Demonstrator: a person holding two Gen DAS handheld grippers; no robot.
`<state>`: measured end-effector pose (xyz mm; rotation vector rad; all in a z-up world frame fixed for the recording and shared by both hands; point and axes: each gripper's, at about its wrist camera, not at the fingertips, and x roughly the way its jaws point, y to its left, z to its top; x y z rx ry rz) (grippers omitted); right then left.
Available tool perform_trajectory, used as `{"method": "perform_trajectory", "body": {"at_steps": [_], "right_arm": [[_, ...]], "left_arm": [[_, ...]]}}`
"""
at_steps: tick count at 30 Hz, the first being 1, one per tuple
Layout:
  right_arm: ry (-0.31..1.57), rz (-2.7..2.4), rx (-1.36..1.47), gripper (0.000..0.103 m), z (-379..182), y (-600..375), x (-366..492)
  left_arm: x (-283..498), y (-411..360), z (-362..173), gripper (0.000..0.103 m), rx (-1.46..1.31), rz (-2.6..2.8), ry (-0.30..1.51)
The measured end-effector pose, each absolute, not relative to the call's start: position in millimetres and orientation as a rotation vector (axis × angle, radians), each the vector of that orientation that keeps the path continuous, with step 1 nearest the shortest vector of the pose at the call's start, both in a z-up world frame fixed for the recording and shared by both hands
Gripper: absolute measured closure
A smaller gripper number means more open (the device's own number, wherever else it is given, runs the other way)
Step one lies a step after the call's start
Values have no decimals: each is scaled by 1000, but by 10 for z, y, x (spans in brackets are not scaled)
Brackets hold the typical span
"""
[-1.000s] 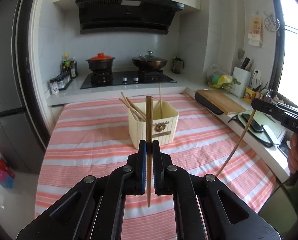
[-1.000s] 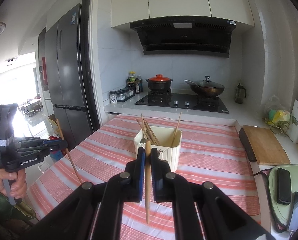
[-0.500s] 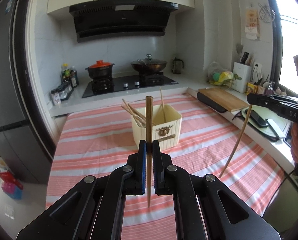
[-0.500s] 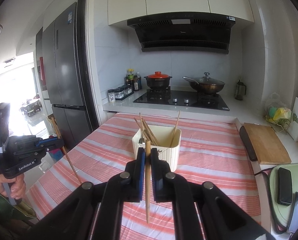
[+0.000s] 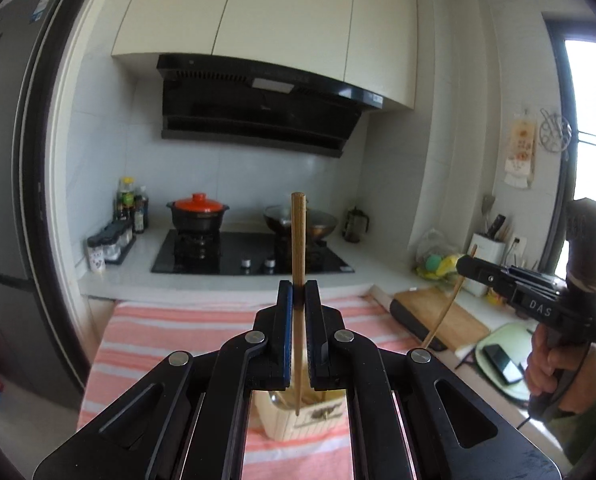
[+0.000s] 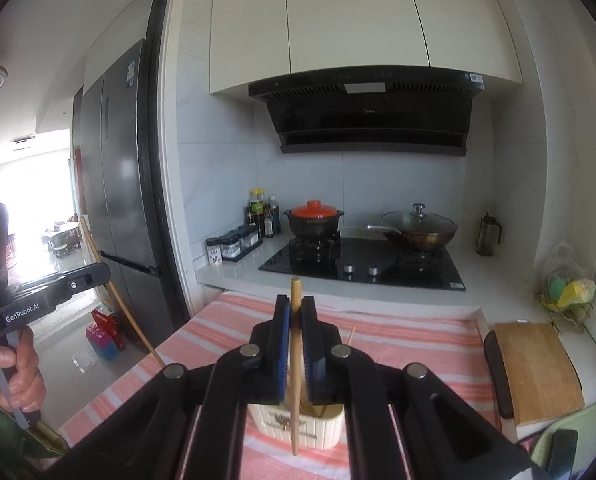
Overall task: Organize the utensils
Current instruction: 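Open both tools to drop the chopsticks into the basket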
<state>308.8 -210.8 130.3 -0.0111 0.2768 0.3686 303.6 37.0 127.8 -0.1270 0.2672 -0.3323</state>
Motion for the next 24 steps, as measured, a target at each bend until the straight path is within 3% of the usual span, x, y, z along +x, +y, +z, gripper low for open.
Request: {"method": "perform_trajectory", "body": {"at_steps": [7,13,19,21,23,24], "right_arm": [[211,386,-98,97,1203,-1804,3828],[476,413,-72,97,481,-1723,4625],[719,426,-36,97,-220,-1640,5283],[744,433,5,97,-330,-1636,5386],[754,429,30,96,-378,-1635,5449],[752,420,35,85,-370,-1634,5458]], "left_arm": [[4054,119,981,99,-198,-324,317],[4800,-73,182,99,-229,-343,611],[5166,-215,-423,98,-199,-335,787],[5167,-245,-500,91,-180,-316,795],[5135,-230,-482,55,-171,-292,784],[5073,-194,-436,46,-168,-270,760]]}}
